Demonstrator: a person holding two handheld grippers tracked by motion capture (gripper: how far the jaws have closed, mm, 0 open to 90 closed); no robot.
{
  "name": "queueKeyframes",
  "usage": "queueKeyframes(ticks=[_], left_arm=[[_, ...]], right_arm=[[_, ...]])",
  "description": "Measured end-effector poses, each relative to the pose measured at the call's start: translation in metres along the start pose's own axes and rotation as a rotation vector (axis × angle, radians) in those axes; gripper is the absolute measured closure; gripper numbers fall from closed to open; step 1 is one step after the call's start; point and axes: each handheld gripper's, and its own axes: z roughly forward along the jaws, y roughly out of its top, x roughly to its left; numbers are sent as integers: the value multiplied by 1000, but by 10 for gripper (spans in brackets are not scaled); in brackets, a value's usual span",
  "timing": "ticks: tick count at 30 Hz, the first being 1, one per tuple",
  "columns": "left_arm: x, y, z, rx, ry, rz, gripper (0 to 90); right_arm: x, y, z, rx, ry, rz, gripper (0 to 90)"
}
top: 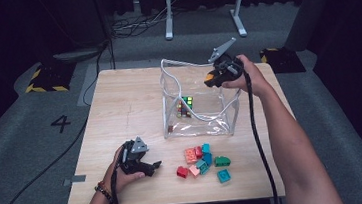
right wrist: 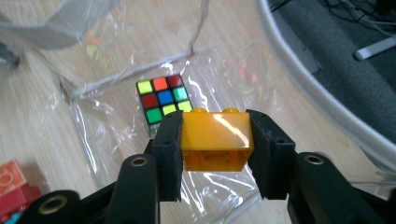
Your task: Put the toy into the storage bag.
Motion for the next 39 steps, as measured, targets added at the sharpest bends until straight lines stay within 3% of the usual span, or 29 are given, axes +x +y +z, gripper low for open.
queueKeyframes(ticks=[10, 14, 17, 22, 30, 32, 39], left_arm=[[0, 0, 0, -3, 0, -3, 141], [0, 0, 0, -2, 4, 3, 141], [0, 0, 0, -3, 7, 5, 141], [0, 0, 0, -1, 7, 8, 141], [0, 0, 0, -3, 7, 5, 141], [0, 0, 0, -3, 8, 4, 141], [0, 0, 0, -1, 7, 8, 141]], right_arm=[[-8, -17, -6, 101, 49, -16, 588], [-15, -25, -12, 132, 44, -14, 588], [-15, -28, -16, 182, 17, -16, 588], [-15, -33, -17, 217, 20, -27, 588], [-15, -38, -22, 217, 19, -30, 588], [-15, -37, -23, 211, 5, -32, 545], [-12, -38, -30, 138, 3, -31, 494]])
